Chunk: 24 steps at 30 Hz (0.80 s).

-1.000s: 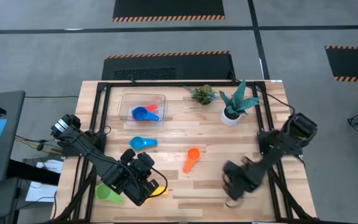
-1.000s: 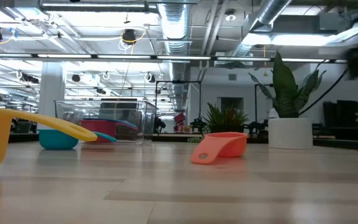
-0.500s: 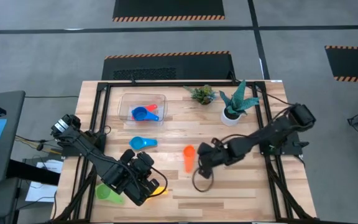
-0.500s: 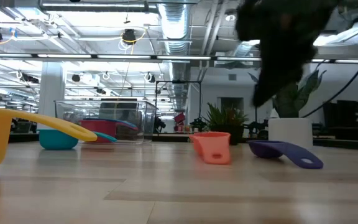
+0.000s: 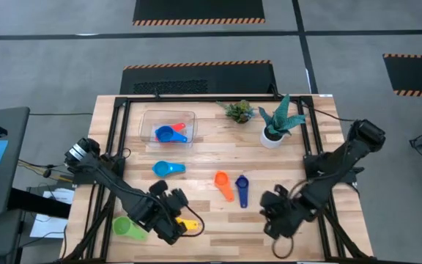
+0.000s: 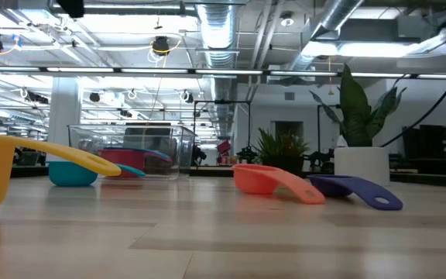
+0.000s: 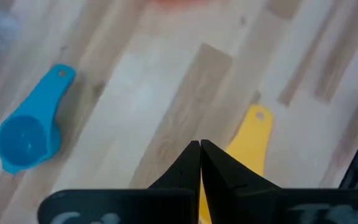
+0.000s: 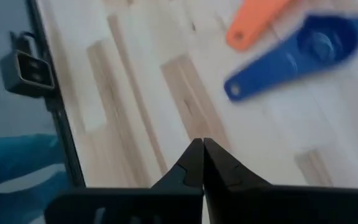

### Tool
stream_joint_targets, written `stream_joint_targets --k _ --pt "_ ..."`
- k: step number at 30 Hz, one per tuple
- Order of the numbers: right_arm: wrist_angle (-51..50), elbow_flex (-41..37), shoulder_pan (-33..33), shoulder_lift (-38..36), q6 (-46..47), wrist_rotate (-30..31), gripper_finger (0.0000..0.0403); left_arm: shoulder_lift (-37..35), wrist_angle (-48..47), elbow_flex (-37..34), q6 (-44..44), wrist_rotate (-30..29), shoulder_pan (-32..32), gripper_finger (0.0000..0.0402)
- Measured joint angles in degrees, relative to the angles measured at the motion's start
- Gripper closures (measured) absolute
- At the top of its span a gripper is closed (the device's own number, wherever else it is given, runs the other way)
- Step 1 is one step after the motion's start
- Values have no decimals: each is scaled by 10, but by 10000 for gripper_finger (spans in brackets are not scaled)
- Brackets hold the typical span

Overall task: Nest measuring cups in basket
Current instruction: Stack the yellow measuring cup on top of the blue measuring cup in the transparent bin

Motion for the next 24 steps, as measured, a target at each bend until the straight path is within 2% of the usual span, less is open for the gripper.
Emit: stream_joint_targets --k 5,9,12,17,20,24 --pt "-61 0 42 5 103 32 386 31 5 0 59 67 9 375" --pt "-96 0 63 6 151 34 389 59 6 0 129 76 12 333" --pt "-109 0 73 6 173 36 388 83 5 0 167 81 11 293" --pt "-114 0 87 6 190 52 384 111 2 0 224 125 13 230" --pt "-114 0 89 6 199 62 386 113 7 -11 264 123 8 209" --pt "-113 0 88 6 203 64 389 113 -11 -41 261 126 7 200"
